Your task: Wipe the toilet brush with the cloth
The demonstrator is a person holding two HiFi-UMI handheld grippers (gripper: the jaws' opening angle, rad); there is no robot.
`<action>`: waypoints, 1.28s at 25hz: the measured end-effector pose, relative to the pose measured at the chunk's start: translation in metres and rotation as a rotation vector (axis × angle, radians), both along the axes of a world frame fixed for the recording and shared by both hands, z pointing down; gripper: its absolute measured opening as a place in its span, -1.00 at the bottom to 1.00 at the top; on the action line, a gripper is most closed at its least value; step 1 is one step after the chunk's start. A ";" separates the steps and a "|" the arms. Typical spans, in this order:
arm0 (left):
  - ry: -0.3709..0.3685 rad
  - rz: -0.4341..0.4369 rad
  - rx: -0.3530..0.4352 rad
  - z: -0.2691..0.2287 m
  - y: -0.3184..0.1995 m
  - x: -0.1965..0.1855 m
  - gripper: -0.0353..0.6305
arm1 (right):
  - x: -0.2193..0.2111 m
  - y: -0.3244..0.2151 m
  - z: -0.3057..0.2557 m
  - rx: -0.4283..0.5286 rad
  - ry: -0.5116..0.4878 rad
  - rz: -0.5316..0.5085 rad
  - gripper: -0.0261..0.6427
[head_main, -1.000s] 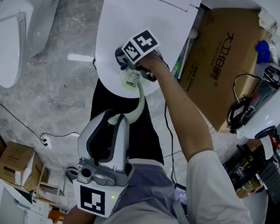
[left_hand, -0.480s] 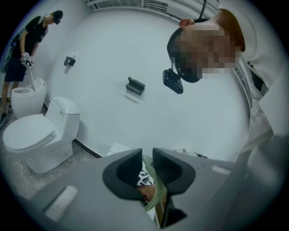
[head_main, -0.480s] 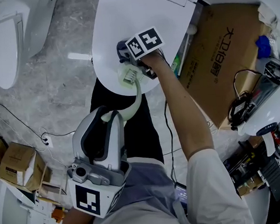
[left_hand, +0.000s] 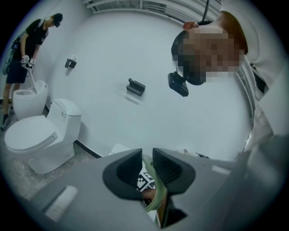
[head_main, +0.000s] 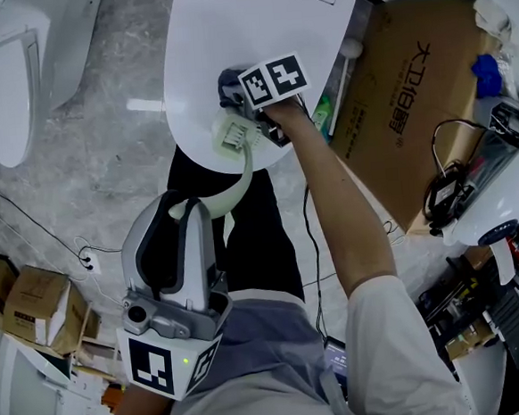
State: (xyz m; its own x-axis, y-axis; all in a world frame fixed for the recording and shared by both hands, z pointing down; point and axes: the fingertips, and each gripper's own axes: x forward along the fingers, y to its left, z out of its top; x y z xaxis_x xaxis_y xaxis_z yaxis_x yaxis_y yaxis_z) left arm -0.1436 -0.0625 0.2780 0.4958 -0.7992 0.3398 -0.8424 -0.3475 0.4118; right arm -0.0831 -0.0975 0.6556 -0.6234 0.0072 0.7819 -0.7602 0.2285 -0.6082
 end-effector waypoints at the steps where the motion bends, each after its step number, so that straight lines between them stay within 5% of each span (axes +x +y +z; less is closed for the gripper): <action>1: -0.001 -0.002 0.000 0.000 0.000 -0.001 -0.89 | 0.002 0.000 0.000 0.003 0.001 0.014 -0.57; 15: -0.018 -0.013 0.013 -0.001 0.002 0.006 -0.89 | 0.032 0.013 0.001 0.038 -0.007 0.159 -0.57; 32: -0.057 -0.017 0.031 -0.001 0.007 0.006 -0.89 | 0.050 0.030 0.001 0.096 -0.003 0.151 -0.57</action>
State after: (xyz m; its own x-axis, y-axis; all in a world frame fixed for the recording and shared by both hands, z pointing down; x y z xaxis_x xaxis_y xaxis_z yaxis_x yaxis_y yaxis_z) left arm -0.1377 -0.0558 0.2775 0.4627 -0.8179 0.3419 -0.8699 -0.3447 0.3527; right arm -0.0329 -0.0680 0.6567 -0.6139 -0.1611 0.7727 -0.7886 0.1687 -0.5914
